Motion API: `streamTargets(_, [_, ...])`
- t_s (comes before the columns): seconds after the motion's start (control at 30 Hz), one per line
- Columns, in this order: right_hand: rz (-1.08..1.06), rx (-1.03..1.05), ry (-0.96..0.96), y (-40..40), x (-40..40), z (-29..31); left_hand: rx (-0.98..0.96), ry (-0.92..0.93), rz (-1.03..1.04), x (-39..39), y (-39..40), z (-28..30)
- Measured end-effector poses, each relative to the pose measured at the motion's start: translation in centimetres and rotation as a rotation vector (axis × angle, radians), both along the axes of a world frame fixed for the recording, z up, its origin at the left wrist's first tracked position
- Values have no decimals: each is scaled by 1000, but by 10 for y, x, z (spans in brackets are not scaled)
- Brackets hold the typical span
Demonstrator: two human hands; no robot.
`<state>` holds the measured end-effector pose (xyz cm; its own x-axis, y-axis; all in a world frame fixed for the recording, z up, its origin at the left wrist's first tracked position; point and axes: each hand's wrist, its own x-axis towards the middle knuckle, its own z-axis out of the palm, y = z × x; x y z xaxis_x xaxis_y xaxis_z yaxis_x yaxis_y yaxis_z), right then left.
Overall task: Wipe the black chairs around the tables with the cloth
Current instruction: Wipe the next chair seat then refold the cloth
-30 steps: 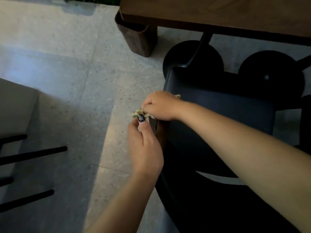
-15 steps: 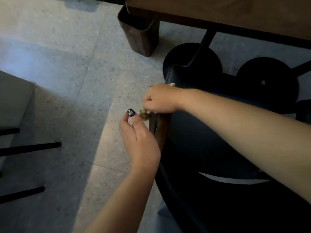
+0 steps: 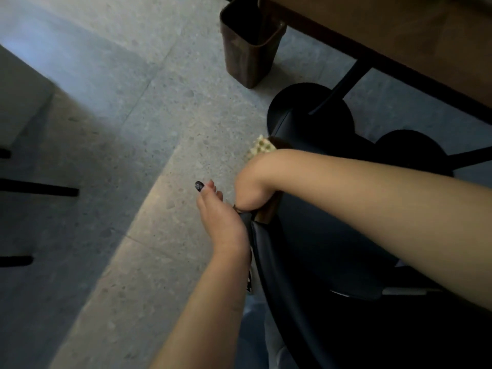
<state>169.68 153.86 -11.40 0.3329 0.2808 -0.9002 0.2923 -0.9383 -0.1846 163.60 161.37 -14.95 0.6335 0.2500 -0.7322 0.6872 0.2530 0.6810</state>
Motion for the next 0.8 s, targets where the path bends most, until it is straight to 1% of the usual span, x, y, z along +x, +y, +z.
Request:
streamTargets(0.07, [-79, 1, 111, 9, 2, -6, 0, 4, 12, -4, 6, -3])
streamTargets(0.13, [-153, -25, 87, 12, -1, -3, 3, -15, 3, -8, 13, -4])
streamTargets(0.2, [-162, 21, -34, 10, -9, 6, -8, -38, -18, -14, 19, -2])
streamTargets(0.23, [-205, 51, -125, 9, -13, 12, -24, -47, -33, -17, 21, 0])
streamTargets(0.3, [-191, 83, -286, 5, -24, 27, -69, -65, -63, -25, 23, 5])
streamTargets(0.33, [-226, 134, -361, 3, -33, 32, -95, -76, -78, -30, 23, 8])
streamTargets(0.4, [-368, 296, -453, 1, -52, 43, -141, -120, -120, -45, 21, 17])
streamTargets(0.5, [-656, 532, -587, -3, -92, 62, -185, -206, -218, -75, 21, 32])
streamTargets(0.63, [-1023, 720, -780, 0, -156, 63, -198, -227, -295, -112, 20, 39])
streamTargets(0.7, [-1055, 765, -864, 9, -191, 61, -227, -243, -273, -130, 19, 44])
streamTargets(0.8, [-935, 730, -993, 24, -240, 56, -312, -249, -262, -159, 23, 51])
